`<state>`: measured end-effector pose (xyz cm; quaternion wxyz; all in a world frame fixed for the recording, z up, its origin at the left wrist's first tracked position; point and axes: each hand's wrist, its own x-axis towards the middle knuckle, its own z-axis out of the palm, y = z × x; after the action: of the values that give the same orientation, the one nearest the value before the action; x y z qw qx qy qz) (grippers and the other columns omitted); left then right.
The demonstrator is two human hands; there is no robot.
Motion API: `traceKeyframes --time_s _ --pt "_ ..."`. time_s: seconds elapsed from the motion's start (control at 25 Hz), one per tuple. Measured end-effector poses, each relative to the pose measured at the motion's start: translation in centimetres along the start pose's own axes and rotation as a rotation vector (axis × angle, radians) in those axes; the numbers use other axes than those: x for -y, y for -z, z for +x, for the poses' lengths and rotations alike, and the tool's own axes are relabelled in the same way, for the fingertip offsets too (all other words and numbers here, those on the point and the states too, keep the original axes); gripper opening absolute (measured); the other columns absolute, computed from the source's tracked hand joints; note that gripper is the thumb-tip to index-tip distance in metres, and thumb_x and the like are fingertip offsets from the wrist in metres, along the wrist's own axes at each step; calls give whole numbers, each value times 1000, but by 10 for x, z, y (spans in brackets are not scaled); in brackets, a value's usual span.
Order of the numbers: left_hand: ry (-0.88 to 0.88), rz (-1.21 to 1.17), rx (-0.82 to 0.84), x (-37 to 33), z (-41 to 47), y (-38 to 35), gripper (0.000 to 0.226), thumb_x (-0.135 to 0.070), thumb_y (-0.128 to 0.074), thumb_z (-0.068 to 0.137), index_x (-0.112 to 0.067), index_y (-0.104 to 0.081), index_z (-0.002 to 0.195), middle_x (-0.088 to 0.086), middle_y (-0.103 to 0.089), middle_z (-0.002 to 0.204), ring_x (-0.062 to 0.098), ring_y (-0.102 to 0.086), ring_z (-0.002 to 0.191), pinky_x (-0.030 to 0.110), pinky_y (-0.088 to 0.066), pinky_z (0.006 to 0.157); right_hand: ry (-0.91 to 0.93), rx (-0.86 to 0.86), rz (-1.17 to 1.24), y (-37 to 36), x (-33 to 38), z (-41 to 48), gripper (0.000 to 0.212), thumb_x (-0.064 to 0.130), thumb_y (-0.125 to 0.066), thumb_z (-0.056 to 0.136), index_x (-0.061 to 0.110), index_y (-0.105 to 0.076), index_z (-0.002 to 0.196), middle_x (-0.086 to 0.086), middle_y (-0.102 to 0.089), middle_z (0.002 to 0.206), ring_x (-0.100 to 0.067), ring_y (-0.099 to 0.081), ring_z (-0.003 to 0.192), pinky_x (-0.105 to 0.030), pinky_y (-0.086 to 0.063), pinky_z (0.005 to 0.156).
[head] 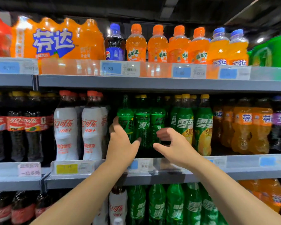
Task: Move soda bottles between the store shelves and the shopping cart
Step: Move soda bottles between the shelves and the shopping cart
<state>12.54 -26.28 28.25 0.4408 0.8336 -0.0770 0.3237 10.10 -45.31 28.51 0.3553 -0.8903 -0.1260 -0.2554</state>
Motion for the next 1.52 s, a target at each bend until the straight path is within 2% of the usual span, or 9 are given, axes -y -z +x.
traceKeyframes --time_s 0.36,0.48,0.64,0.92,1.16,1.24,1.32,1.44,1.52 --pt "147 -83 -30 29 30 -5 64 -8 -78 84 -14 -40 136 3 -60 109 18 -54 97 17 -35 67 -43 297 148 -37 7 48 67 36 -78 87 25 -45 145 1 -61 140 -17 -63 116 -32 -53 98" --pt "119 -111 -30 36 29 -5 60 -12 -80 83 -21 -41 127 -5 -60 100 17 -59 92 19 -38 63 -74 343 201 -48 13 53 67 25 -79 88 21 -45 145 -1 -61 136 -19 -68 106 -40 -61 89" --pt "96 -56 -68 41 28 -4 60 -23 -86 76 -30 -40 113 -21 -54 82 -8 -50 74 7 -33 55 -120 350 366 -47 11 50 61 8 -76 89 16 -49 143 -8 -65 130 -22 -69 106 -40 -64 81" --pt "98 -6 -28 40 26 -2 59 -17 -78 85 -17 -44 133 -4 -62 102 20 -60 98 23 -42 69 -25 325 294 -47 5 44 63 13 -75 89 19 -51 147 -4 -71 122 -19 -73 100 -40 -63 84" --pt "54 76 31 38 22 2 62 -20 -73 90 -13 -39 141 10 -66 124 21 -56 97 26 -40 78 3 318 206 -44 10 40 62 27 -73 89 25 -51 147 7 -71 120 -12 -70 104 -33 -59 92" --pt "54 91 15 37 21 3 62 -19 -72 91 -12 -38 143 10 -67 121 25 -61 100 26 -40 77 82 209 103 -42 14 32 55 27 -68 92 24 -55 145 10 -69 122 -5 -64 108 -13 -49 90" --pt "35 145 21 33 18 5 66 -20 -69 93 -10 -34 148 10 -68 105 19 -58 80 25 -40 69 155 -54 83 -33 13 19 39 21 -64 94 20 -63 133 12 -68 117 -1 -61 107 -3 -42 85" --pt "-14 188 62 26 8 4 90 -26 -67 93 -6 -9 159 4 -58 84 12 -54 63 20 -32 47 235 -407 68 -4 -4 -9 25 8 -65 93 14 -67 117 6 -66 109 -4 -61 101 -14 -53 84" --pt "-127 194 21 22 -3 5 89 -22 -70 90 1 -15 156 2 -52 85 21 -60 75 17 -35 52 248 -563 12 18 -22 -27 21 0 -65 90 9 -66 109 -1 -64 104 -13 -62 97 -24 -56 81"
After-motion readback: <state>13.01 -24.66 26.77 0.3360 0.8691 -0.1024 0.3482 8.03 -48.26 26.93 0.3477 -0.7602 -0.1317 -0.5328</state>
